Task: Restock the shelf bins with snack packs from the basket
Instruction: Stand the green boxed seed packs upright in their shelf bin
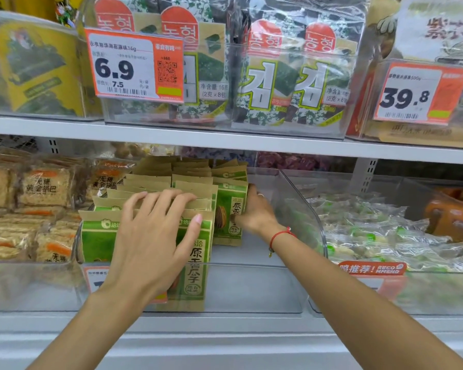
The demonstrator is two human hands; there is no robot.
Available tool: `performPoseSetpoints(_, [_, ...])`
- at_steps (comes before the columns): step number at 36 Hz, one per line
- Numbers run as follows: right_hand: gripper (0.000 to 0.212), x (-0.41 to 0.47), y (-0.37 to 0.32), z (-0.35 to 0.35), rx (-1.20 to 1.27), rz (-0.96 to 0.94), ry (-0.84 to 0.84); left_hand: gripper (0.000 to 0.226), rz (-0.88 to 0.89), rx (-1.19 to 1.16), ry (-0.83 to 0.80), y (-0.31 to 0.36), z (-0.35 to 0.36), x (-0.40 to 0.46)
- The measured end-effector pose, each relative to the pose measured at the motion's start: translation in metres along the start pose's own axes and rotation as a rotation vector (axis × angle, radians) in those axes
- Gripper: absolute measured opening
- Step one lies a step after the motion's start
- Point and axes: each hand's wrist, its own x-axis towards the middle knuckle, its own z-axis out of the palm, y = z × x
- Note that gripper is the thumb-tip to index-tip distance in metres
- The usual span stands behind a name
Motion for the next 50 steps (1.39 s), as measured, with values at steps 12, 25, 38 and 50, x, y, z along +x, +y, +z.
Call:
performPoseSetpoints(12, [0.073, -0.003, 0.01, -0.008, 0.127, 0.014, -0.004, 0.04, 0.141, 0.145, -0.266, 0.047, -0.005, 0.08])
performPoseSetpoints(25, [0.089, 0.017, 0.022, 0.004, 0.238, 0.023, -0.031, 0.091, -0.12, 0.184, -0.758, 0.041, 0.075, 0.153])
performPoseSetpoints(38, [0.106, 0.026, 0.022, 0.007, 0.537, 0.113, -0.1, 0.091, 0.088, 0.01, -0.714, 0.024, 0.081, 0.153])
performPoseSetpoints(50, [0.078, 0.013, 0.02, 0.004, 0.138, 0.023, -0.06, 0.09, 0.063, 0.253, -0.603, 0.023, 0.078, 0.148])
